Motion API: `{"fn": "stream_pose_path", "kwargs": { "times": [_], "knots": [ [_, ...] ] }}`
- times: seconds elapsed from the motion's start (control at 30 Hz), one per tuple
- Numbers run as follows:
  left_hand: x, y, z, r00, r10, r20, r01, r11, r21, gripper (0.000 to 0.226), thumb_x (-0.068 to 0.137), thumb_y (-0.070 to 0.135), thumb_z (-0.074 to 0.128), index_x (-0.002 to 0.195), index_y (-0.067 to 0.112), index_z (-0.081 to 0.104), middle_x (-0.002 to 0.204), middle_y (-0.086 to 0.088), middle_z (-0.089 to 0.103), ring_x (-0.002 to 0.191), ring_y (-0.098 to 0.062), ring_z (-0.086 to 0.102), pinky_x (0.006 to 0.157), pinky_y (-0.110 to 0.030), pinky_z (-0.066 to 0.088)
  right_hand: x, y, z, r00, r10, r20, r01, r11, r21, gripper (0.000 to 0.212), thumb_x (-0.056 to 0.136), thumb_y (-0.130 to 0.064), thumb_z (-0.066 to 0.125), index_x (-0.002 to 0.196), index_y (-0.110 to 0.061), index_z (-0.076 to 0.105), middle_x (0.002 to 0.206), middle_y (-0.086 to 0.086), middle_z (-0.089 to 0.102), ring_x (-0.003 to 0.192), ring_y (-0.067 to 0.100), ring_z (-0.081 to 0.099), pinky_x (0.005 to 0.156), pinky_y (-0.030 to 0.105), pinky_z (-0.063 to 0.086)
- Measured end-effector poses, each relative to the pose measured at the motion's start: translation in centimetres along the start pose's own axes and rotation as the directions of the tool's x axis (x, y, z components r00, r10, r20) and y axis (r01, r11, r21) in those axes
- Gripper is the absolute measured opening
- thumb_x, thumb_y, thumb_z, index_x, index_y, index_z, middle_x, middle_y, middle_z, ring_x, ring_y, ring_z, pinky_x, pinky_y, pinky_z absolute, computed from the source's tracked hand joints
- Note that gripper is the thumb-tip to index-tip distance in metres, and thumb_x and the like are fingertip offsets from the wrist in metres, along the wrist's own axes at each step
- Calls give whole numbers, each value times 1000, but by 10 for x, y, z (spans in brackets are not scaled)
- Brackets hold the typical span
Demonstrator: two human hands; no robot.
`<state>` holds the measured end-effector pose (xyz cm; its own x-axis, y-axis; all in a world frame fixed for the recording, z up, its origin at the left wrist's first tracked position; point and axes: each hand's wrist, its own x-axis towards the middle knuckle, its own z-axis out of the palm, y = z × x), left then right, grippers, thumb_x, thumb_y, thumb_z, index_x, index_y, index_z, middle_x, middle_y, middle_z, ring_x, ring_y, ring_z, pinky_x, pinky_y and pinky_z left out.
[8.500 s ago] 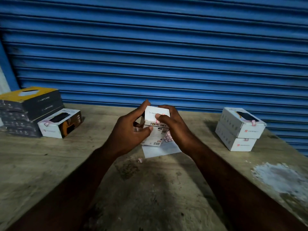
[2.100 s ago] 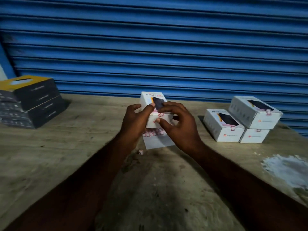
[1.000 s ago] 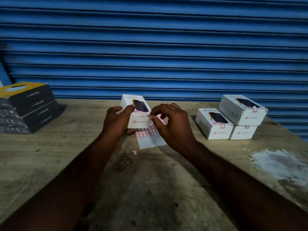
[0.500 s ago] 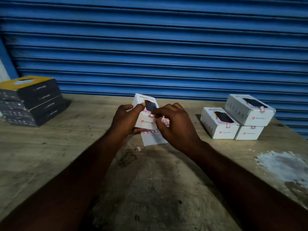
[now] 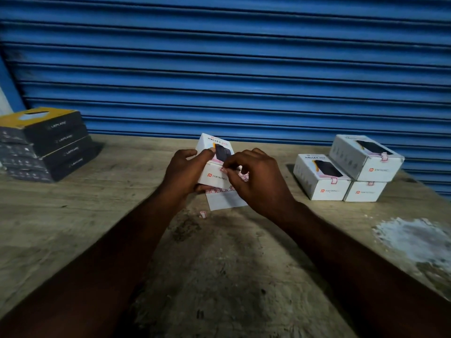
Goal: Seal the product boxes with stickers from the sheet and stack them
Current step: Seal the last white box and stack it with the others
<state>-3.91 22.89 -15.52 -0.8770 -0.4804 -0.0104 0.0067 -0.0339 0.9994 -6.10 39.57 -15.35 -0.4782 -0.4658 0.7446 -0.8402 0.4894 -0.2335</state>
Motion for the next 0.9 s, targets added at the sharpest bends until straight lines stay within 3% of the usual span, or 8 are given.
{"fn": "stream_pose_path", "kwargs": {
  "times": [0.2,0.37,0.7,0.9],
  "knots": [
    [0,-1,2,1000,0,-1,0,1000,22,55,85,44,74,129,17,56,115,-12,69,88,-22,73,56,-35,61,0,-2,0,1000,3,-7,-3,1000,-20,12,85,-23,65,92,-15,71,87,2,71,77,15,55,67,29,42],
    [-2,-1,3,1000,-2,6,2,1000,9,54,85,44,74,129,16,56,113,-11,70,85,-20,73,55,-33,60,0,-1,0,1000,-5,-7,5,998,-60,13,86,-25,63,93,-16,70,90,2,71,81,22,59,70,35,44],
    [-5,2,4,1000,-2,-11,3,1000,19,57,82,44,77,128,17,54,116,-11,68,88,-22,73,57,-38,62,-1,-3,-2,996,-93,12,92,942,-323,14,89,-30,58,93,-22,68,90,-1,69,82,23,57,70,34,35],
    [-9,5,5,1000,-9,17,9,1000,5,54,85,38,75,129,14,53,114,-11,68,83,-19,71,50,-30,58,0,-5,0,997,-71,-34,57,950,-306,9,86,-30,62,90,-24,67,87,-4,68,80,22,56,69,35,36]
  ]
}}
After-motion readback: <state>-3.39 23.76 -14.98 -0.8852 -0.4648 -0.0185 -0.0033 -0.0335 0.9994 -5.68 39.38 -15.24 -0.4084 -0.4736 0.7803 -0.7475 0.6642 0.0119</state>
